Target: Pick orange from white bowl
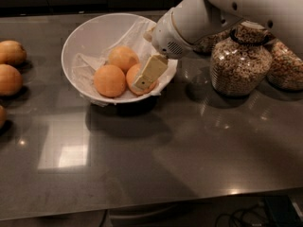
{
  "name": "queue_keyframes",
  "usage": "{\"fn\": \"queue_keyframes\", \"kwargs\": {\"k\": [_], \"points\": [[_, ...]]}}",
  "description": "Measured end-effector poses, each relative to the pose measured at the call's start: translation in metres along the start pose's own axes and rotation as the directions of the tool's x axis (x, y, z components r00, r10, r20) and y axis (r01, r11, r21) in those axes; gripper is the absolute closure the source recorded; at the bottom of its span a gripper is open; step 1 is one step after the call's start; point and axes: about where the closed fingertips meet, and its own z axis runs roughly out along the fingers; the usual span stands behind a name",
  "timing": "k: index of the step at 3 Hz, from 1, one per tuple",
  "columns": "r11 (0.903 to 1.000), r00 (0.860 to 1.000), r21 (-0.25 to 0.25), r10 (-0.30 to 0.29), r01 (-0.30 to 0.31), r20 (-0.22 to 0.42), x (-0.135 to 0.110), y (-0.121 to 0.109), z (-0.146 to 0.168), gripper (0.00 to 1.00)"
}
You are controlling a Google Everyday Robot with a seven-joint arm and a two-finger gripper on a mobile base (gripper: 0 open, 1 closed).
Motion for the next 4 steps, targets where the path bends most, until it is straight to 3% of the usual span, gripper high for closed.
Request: {"fn": "queue_keyframes", "kwargs": {"k": [1,2,3,4], "points": [[1.0,1.0,0.001,0.002,-0.002,0.003,0.0,-0.003,0.003,0.12],[0.9999,1.0,0.006,0.014,-0.014,-0.001,0.003,-0.007,0.009,0.25],[0.9994,0.999,0.01,0.032,-0.032,-0.01,0.009,-0.01,0.015,0.3],[0.9989,0.999,0.006,0.046,-0.046,-0.019,0.015,-0.012,0.022,0.27]]}}
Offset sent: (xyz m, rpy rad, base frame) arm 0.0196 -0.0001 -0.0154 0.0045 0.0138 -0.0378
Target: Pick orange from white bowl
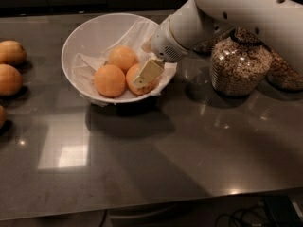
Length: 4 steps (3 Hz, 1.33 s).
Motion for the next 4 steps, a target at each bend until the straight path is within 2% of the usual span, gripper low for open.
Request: {"fn": "queue_keyframes", "kwargs": {"k": [1,4], "points": [[0.9998,1.0,-0.005,0.02,-0.02,-0.011,0.007,0.001,0.006,0.3],[0.9986,0.999,-0.036,0.037,-0.039,-0.039,0.018,0.007,0.029,0.28]]}}
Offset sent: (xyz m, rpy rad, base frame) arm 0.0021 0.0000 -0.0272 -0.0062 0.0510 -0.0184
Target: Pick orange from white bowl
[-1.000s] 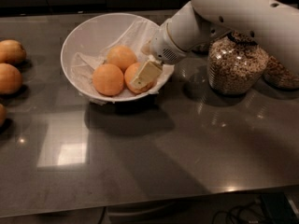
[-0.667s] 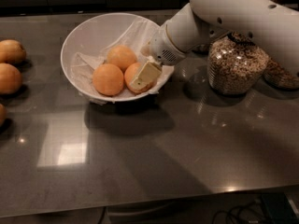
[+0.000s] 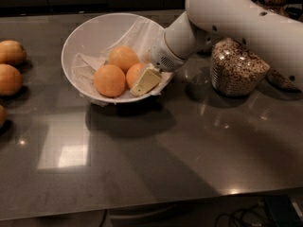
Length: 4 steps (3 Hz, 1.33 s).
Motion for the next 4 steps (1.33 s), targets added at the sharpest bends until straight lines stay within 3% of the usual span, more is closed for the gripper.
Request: {"fn": "queue_keyframes", "kwargs": {"k": [2,4], "points": [[0.9997,1.0,-0.017,0.019,-0.02,-0.022,0.0093,0.0017,0.0155,0.29],[0.9995,0.999,-0.022,0.023,-0.024,-0.025,0.0109,0.0017,0.0186,0.7]]}}
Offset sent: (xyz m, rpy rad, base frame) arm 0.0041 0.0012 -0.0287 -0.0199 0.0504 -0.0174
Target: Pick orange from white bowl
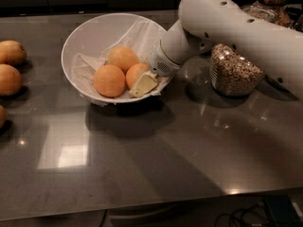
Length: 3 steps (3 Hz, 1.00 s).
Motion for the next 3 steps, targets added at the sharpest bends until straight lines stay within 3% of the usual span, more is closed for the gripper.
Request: {"fn": "queue_keyframes", "kwargs": {"k": [1,3], "points": [[1.0,1.0,0.0,0.0,0.0,0.0,-0.0001,0.0001,0.0001,0.95],[1.0,1.0,0.003,-0.008,0.008,0.012,-0.0042,0.0009,-0.005,1.0]]}}
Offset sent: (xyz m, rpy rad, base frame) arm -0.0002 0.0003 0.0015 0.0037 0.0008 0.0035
